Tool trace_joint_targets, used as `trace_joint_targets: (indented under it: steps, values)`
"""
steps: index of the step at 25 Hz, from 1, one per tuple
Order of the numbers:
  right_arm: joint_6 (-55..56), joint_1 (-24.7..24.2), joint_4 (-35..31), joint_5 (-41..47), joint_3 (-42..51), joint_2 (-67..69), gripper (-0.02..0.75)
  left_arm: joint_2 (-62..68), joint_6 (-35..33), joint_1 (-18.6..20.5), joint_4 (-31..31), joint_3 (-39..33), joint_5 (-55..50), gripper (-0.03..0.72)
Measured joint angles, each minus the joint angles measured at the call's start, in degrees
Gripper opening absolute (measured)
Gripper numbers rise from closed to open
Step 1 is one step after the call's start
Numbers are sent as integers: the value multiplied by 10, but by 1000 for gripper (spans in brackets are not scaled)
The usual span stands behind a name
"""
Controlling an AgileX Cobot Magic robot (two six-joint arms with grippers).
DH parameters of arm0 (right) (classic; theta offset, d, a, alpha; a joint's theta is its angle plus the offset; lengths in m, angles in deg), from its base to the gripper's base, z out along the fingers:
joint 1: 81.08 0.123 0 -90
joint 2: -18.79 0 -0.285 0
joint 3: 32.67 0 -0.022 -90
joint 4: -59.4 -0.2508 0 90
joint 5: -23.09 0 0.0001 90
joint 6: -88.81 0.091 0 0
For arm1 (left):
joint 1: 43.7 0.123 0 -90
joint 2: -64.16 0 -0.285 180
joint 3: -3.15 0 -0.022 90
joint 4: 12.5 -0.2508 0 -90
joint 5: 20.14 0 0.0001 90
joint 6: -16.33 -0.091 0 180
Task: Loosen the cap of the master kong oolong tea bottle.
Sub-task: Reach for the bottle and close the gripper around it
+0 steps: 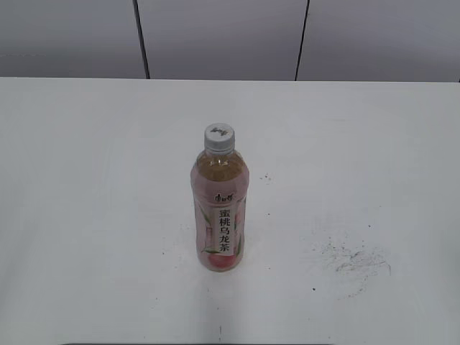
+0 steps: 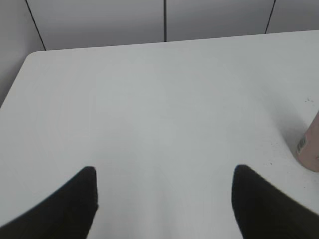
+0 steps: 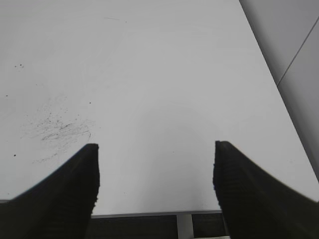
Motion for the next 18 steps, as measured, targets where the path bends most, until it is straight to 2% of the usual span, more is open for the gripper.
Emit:
trace_joint_targets:
  steps: [18]
  values:
    - [0,0,0,0,0,0,536,0,0,0,0,0,0,498]
